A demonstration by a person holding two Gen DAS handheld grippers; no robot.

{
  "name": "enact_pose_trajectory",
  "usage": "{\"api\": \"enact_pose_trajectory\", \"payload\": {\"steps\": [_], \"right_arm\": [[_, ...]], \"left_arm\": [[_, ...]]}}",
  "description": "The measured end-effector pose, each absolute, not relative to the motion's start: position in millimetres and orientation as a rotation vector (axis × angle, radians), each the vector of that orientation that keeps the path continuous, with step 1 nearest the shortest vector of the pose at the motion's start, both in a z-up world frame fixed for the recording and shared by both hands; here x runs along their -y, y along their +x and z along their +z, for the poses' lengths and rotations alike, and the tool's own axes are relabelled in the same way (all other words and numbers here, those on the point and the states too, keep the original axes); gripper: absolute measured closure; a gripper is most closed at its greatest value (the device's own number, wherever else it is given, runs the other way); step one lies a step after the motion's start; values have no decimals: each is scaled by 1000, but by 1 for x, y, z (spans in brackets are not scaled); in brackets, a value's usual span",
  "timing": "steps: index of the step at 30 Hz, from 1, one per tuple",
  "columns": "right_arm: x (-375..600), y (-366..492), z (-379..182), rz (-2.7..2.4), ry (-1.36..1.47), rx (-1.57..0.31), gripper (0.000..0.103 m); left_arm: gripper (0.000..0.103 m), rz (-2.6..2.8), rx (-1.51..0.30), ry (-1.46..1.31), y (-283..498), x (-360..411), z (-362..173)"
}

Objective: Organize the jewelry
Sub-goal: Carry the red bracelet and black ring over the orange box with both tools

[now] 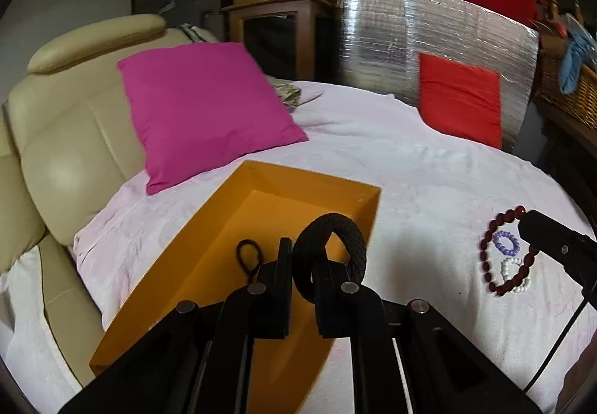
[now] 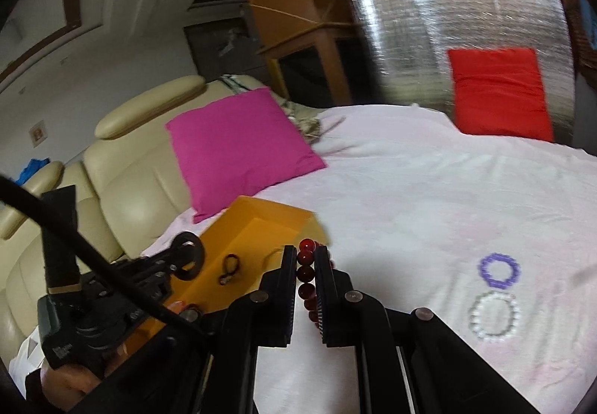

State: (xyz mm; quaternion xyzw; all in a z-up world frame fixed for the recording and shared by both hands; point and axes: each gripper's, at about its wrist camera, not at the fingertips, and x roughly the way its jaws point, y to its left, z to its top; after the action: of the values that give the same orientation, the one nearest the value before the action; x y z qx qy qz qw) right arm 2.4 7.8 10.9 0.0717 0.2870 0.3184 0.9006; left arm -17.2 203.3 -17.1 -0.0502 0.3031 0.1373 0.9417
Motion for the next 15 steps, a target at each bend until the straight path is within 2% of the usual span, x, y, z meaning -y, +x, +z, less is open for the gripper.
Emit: {"api": "enact_pose_trajectory", "payload": {"steps": [15], "right_arm": [[-65, 13, 0, 766, 173, -625, 93]], "left_arm": [[93, 394, -677, -124, -18, -233, -38]]}}
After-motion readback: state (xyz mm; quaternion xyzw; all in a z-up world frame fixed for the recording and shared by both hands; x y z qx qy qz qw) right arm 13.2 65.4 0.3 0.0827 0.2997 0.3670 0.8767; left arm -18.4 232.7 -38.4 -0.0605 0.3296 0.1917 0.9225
